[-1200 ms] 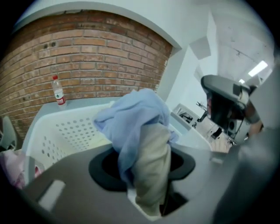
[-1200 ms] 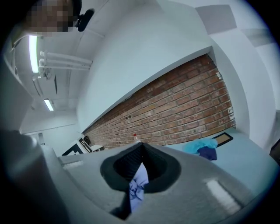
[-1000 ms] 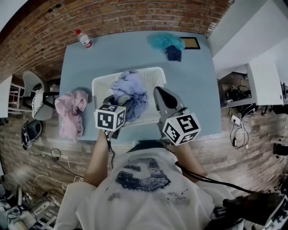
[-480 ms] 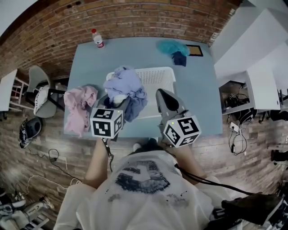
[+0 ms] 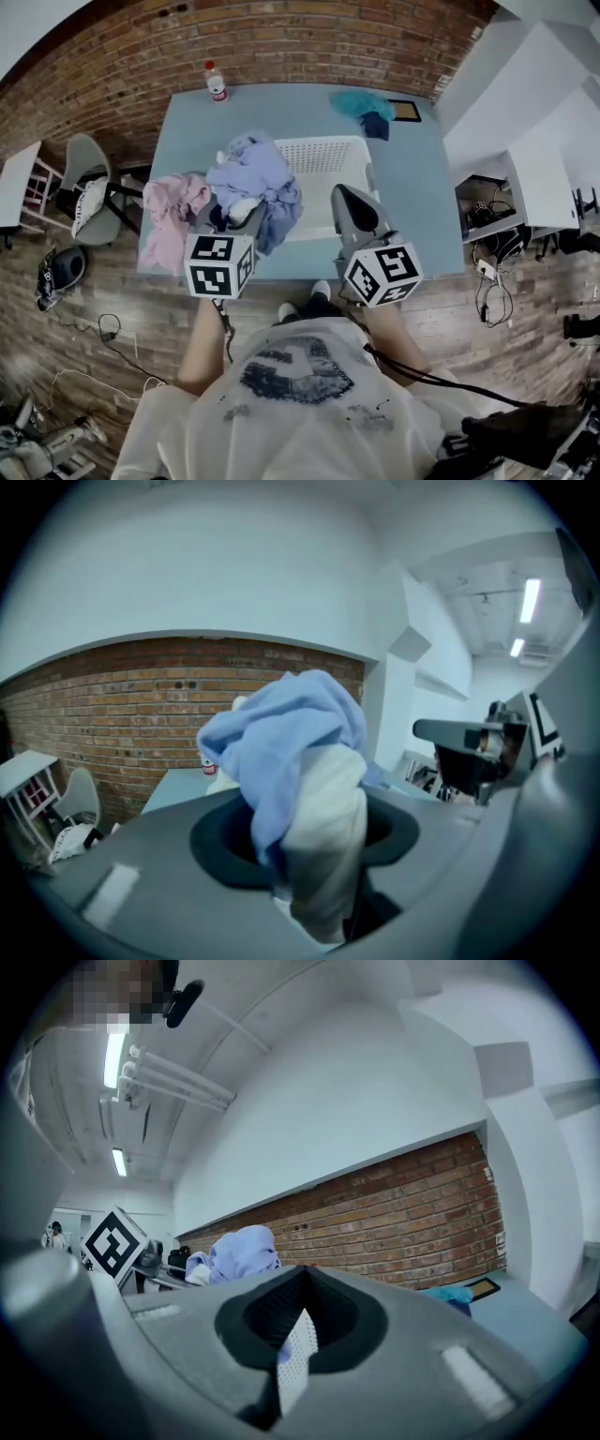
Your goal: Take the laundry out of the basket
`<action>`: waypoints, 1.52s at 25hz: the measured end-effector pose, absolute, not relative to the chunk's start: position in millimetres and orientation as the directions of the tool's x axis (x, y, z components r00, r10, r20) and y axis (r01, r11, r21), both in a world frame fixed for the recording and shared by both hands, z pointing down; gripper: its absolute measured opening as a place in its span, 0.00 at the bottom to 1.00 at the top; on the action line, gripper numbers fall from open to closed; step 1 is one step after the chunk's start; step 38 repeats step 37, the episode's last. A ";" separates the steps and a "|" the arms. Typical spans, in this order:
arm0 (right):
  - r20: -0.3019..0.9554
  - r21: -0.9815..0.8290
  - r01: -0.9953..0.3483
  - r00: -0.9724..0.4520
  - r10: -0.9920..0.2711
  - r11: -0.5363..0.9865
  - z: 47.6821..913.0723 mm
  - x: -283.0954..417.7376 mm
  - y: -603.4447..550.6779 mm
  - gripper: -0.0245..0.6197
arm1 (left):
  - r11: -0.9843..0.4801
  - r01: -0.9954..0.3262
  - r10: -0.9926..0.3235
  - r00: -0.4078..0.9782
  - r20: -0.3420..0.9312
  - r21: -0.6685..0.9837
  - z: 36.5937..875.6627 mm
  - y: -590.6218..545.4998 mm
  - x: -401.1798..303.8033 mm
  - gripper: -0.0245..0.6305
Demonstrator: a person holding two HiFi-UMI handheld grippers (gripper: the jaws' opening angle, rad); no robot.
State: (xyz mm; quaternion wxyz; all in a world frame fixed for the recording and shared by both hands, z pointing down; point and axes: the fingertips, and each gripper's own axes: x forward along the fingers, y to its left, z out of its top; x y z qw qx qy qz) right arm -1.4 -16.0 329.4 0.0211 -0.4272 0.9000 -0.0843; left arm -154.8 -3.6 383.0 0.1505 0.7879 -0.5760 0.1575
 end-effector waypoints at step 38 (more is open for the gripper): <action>0.011 -0.138 -0.783 -0.614 -0.789 0.607 313.7 -5.7 1.5 0.03 | -0.285 -0.958 -0.887 0.268 0.377 0.011 365.5 18.1 -170.9 0.36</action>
